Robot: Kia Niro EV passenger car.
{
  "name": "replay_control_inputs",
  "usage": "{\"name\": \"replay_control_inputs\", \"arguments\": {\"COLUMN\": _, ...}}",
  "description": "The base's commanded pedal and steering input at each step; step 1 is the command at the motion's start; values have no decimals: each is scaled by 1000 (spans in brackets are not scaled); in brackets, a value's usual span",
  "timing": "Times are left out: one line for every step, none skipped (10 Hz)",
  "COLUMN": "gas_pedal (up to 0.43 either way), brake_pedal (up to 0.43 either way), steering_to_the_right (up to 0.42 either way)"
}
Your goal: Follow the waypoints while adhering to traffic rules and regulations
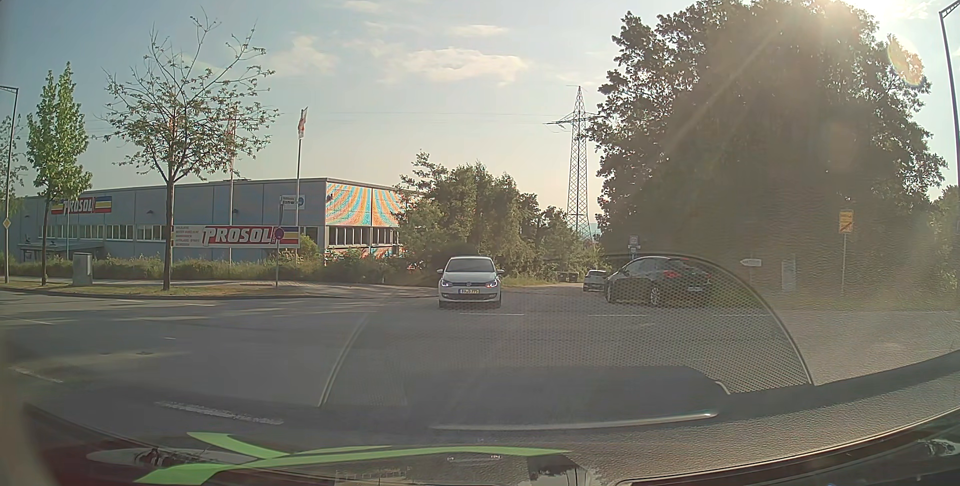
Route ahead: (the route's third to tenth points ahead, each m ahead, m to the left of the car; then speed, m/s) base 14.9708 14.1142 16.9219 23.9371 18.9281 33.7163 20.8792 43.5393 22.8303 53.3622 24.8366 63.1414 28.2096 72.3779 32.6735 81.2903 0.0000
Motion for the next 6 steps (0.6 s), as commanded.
{"name": "replay_control_inputs", "arguments": {"gas_pedal": 0, "brake_pedal": 348, "steering_to_the_right": -80}}
{"name": "replay_control_inputs", "arguments": {"gas_pedal": 0, "brake_pedal": 348, "steering_to_the_right": -80}}
{"name": "replay_control_inputs", "arguments": {"gas_pedal": 0, "brake_pedal": 348, "steering_to_the_right": -80}}
{"name": "replay_control_inputs", "arguments": {"gas_pedal": 0, "brake_pedal": 348, "steering_to_the_right": -80}}
{"name": "replay_control_inputs", "arguments": {"gas_pedal": 0, "brake_pedal": 348, "steering_to_the_right": -80}}
{"name": "replay_control_inputs", "arguments": {"gas_pedal": 0, "brake_pedal": 354, "steering_to_the_right": -81}}
